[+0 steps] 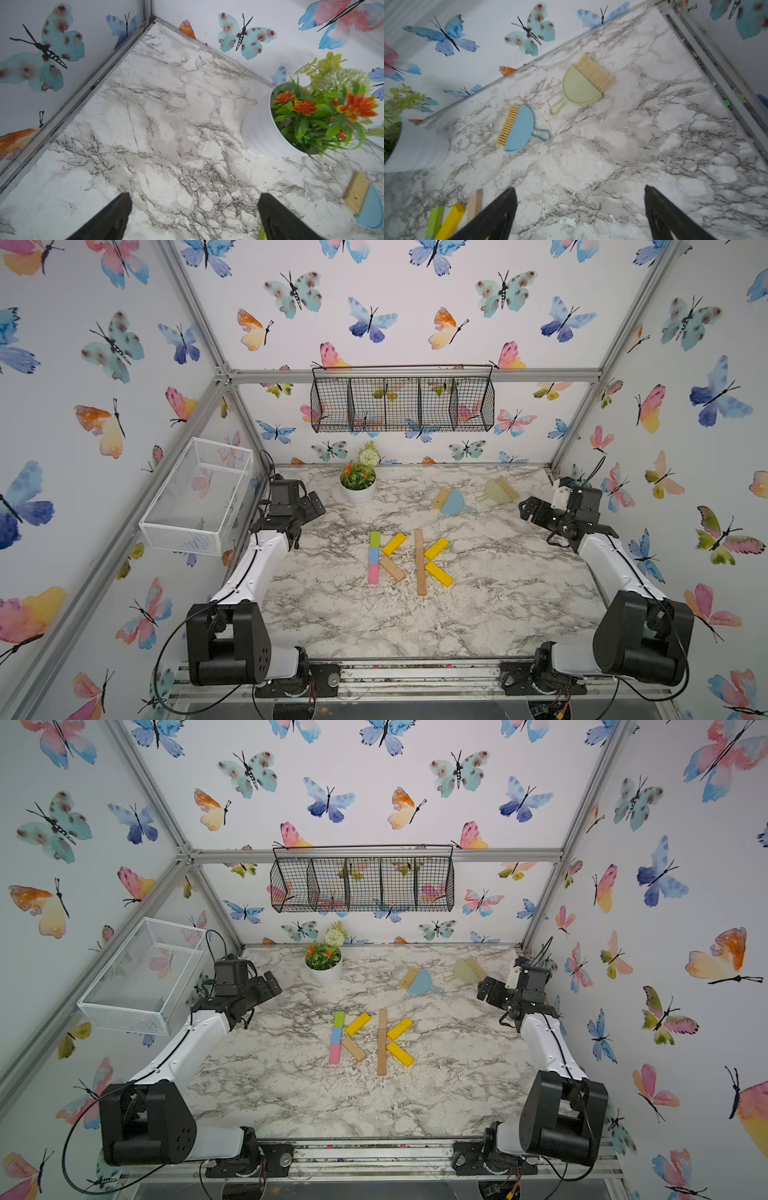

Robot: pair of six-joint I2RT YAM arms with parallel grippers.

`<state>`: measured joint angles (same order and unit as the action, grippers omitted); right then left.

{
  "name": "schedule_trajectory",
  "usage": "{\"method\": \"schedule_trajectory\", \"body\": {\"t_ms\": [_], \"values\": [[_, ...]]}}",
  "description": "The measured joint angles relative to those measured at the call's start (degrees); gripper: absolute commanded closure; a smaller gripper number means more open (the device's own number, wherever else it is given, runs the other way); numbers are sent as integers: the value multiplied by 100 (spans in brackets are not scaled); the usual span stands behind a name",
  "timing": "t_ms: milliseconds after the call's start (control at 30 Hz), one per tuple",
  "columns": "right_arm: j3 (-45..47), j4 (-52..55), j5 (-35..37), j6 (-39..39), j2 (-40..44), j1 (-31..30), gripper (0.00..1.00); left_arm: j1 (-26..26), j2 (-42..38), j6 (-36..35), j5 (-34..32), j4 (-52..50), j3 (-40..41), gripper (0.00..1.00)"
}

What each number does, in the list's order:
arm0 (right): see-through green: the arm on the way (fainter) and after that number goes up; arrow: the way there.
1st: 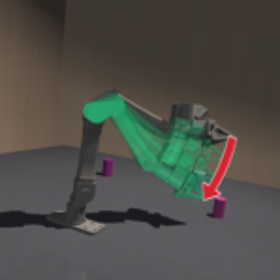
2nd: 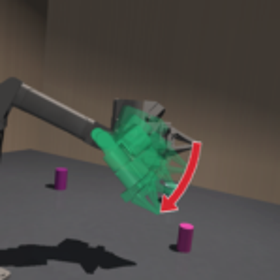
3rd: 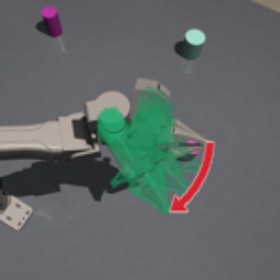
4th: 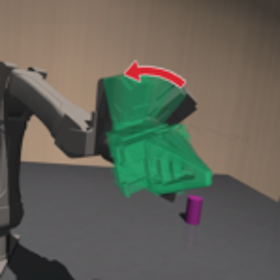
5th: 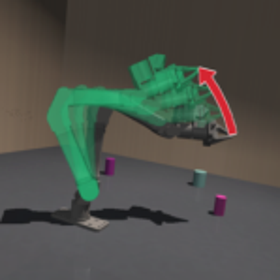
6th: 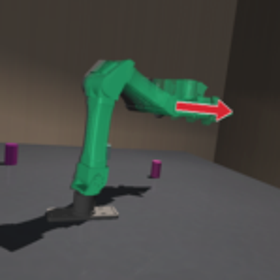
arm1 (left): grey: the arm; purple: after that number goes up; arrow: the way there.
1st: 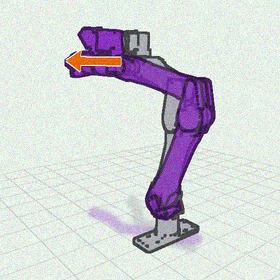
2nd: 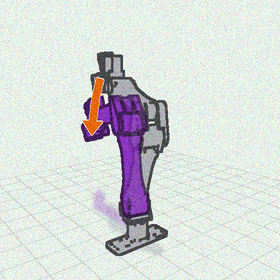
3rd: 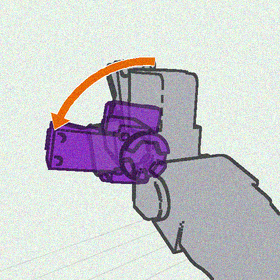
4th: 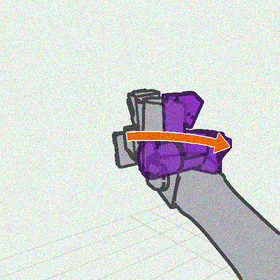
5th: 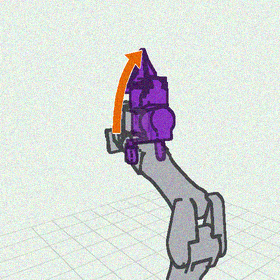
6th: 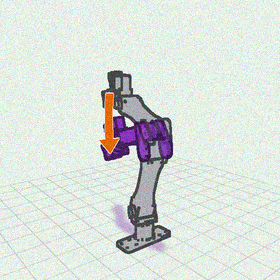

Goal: Assemble the letter k with building blocks
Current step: Reset both arms

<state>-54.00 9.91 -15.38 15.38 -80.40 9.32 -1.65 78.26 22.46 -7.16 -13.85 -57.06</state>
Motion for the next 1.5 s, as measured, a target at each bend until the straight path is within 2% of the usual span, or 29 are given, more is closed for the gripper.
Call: {"method": "schedule_trajectory", "body": {"t_ms": [200,333,433,733,967,1100,1200,1300,1400,1500], "values": [[1246,-1250,299,-195,479,-31,2,-494,-247,-393,-551,986,1259,2],[2203,-2479,514,-299,1189,-31,2,-529,-247,-466,-911,1333,1464,2],[2638,-3224,616,-334,1353,-31,2,-514,-251,-505,-1176,1766,1554,2],[2723,-3926,616,-404,938,-31,2,-479,-439,-962,-1814,3029,2446,2],[2857,-4236,640,-404,940,-31,2,-463,-153,-1399,-2146,4223,2962,2],[2903,-4347,680,-400,940,-31,2,-568,-149,-1495,-2398,4909,3394,2],[3047,-4572,778,-382,951,-31,2,-756,-111,-1613,-2649,5790,3960,2],[3311,-4824,951,-382,1032,-31,2,-905,142,-1818,-2723,6437,4304,2],[3628,-5176,1176,-385,1141,-31,2,-925,195,-1886,-2702,6581,4260,2],[3987,-5757,1338,-433,1126,-31,2,-739,199,-1926,-2387,6588,4087,2]]}}
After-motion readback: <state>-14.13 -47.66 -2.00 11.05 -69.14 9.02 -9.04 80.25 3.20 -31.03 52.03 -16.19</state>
